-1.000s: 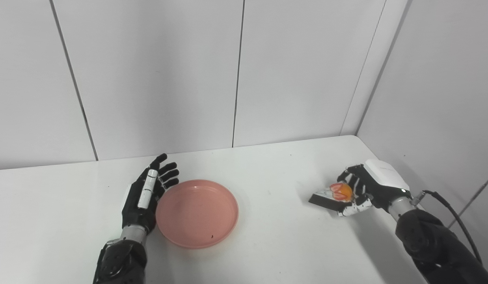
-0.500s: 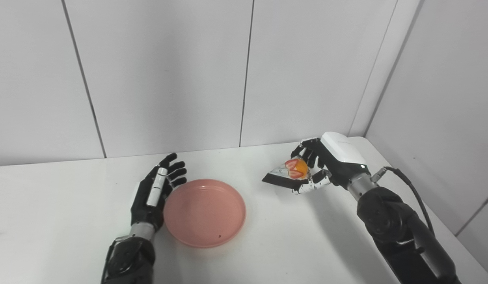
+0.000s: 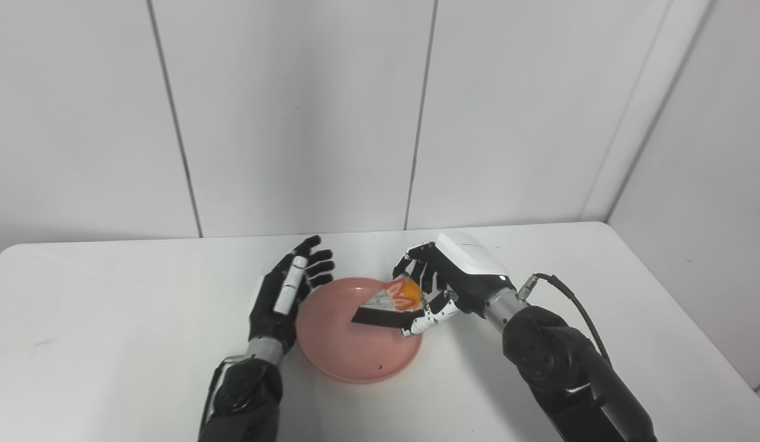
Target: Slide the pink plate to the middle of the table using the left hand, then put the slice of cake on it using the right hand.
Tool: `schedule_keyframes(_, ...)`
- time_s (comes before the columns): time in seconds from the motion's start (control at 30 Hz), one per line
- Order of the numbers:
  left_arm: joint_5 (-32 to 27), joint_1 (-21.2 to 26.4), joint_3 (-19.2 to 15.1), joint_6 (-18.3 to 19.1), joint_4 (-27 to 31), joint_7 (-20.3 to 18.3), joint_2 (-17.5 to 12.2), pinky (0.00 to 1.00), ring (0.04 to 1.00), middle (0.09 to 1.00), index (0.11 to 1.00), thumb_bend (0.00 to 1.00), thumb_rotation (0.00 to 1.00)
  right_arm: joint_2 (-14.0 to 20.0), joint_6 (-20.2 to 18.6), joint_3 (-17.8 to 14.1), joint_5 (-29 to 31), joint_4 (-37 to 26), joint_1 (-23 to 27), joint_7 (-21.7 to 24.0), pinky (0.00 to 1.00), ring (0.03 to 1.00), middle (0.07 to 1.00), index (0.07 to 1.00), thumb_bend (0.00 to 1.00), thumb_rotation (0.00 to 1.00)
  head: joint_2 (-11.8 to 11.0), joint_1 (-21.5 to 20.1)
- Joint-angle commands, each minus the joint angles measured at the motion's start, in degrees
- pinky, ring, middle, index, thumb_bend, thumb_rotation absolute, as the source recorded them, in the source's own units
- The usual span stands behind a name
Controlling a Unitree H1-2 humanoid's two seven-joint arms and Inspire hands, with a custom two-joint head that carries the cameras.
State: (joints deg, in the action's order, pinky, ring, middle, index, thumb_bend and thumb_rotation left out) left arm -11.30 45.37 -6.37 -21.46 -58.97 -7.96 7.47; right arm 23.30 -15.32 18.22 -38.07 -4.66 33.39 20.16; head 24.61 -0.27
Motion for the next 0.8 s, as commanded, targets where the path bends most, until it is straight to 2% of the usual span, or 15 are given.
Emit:
schedule_keyframes(0.0, 0.2, -3.69, 0.1, 2.22, -3.57, 1.3, 1.93, 0.66, 0.698, 0.696, 0.721, 0.71, 0.7, -0.04, 1.51, 0.53, -1.31, -0.13, 3.31, 0.06, 0.31, 0.407, 0.457, 0.517, 0.53, 0.0, 0.2, 0.39)
schedule_keyframes(0.2, 0.39, -3.87, 0.22, 2.37, -3.08, 1.98, 2.51, 0.65, 0.69, 0.69, 0.729, 0.69, 0.7, -2.41, 2.32, 2.21, -1.15, 3.5, 5.08, 0.64, 0.3, 0.394, 0.449, 0.52, 0.53, 0.0, 0.46, 0.86)
schedule_keyframes(0.43, 0.88, -3.87, 0.52, 2.24, -3.01, 2.11, 2.61, 0.66, 0.696, 0.7, 0.748, 0.68, 0.7, -4.04, 5.08, 4.08, -1.44, 9.16, 6.6, -0.9, 0.37, 0.472, 0.484, 0.497, 0.53, 0.0, 0.37, 0.91)
schedule_keyframes(0.77, 1.13, -3.44, 0.37, 2.24, -3.61, 1.97, 2.61, 0.67, 0.696, 0.707, 0.76, 0.66, 0.69, -4.47, 7.9, 3.98, -1.49, 13.39, 6.7, -2.42, 0.36, 0.462, 0.474, 0.502, 0.53, 0.0, 0.38, 0.91)
